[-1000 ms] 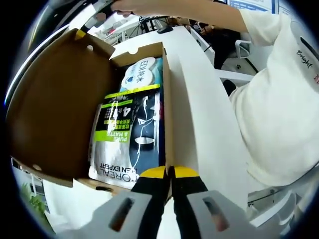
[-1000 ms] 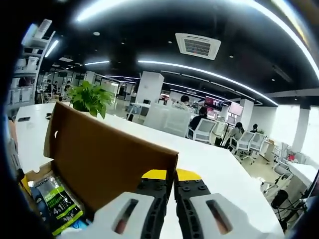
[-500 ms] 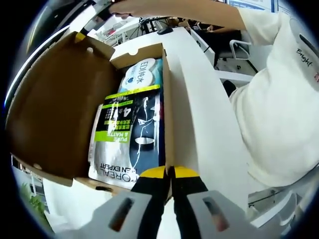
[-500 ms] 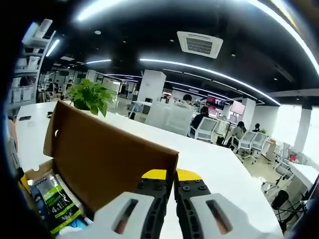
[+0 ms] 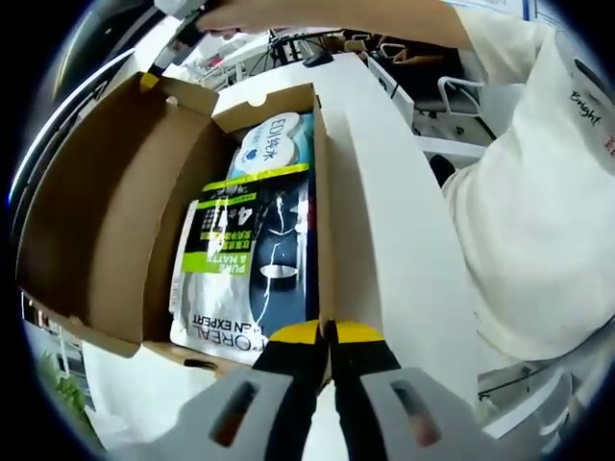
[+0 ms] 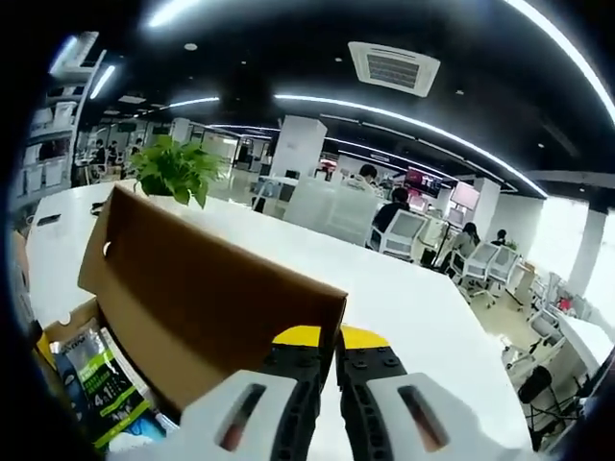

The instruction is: Operate the shoe box by opening the lid, removing the specified soft item, and placing it in the target area until the item is outside and the box remains undamaged.

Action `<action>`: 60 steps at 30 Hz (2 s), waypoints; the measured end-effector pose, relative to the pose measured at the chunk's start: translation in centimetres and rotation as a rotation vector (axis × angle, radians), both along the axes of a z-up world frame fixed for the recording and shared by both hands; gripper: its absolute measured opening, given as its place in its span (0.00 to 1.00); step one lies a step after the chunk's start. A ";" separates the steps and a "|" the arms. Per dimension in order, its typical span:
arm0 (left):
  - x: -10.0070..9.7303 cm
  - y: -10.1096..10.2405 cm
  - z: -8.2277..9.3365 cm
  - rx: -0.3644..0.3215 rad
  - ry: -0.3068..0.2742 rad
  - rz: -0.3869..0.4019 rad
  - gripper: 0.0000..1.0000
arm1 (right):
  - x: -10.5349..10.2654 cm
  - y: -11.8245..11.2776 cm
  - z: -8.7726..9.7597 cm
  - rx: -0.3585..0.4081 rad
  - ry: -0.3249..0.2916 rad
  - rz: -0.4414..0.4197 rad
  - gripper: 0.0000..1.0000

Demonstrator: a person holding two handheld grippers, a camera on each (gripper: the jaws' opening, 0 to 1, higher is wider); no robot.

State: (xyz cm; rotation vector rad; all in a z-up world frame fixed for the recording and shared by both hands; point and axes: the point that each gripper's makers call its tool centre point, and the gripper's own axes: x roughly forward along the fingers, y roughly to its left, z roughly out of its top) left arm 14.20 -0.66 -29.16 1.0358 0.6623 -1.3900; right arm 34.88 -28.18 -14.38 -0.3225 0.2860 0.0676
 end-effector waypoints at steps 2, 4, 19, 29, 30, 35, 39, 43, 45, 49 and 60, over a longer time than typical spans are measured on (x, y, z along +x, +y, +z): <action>0.1 0.0 0.0 0.001 0.002 -0.001 0.02 | 0.5 -0.1 -0.1 -0.009 0.002 0.000 0.02; 0.0 0.0 0.0 0.002 0.005 -0.001 0.02 | 0.6 -0.2 -0.1 0.009 0.016 0.001 0.02; -0.1 -0.1 0.1 -0.013 0.006 -0.006 0.02 | 2.7 -0.4 -1.5 0.105 0.083 -0.017 0.01; -0.2 0.0 0.0 -0.015 0.007 -0.005 0.02 | 2.9 0.0 -2.6 0.001 0.165 -0.026 0.02; -0.2 0.0 0.0 -0.015 0.009 -0.004 0.02 | 2.8 0.0 -2.7 0.000 0.166 -0.025 0.02; 0.3 0.1 -0.1 -0.013 0.010 -0.003 0.02 | 3.3 -0.1 -3.3 0.012 0.183 -0.025 0.02; 0.5 0.2 -0.2 -0.016 0.009 -0.001 0.03 | 3.8 -0.2 -3.6 0.030 0.206 -0.035 0.02; 0.7 0.2 -0.2 -0.024 0.010 -0.002 0.03 | 3.5 -0.1 -4.2 0.035 0.229 -0.035 0.02; 0.7 0.2 -0.2 -0.026 0.012 -0.004 0.03 | 4.1 -0.2 -4.4 0.042 0.237 -0.036 0.02; 0.7 0.2 -0.2 -0.021 0.008 -0.005 0.03 | 4.3 -0.1 -4.8 0.062 0.246 -0.048 0.02; 0.7 0.2 -0.2 -0.024 0.011 -0.005 0.02 | 4.9 -0.3 -6.0 0.166 0.281 -0.079 0.01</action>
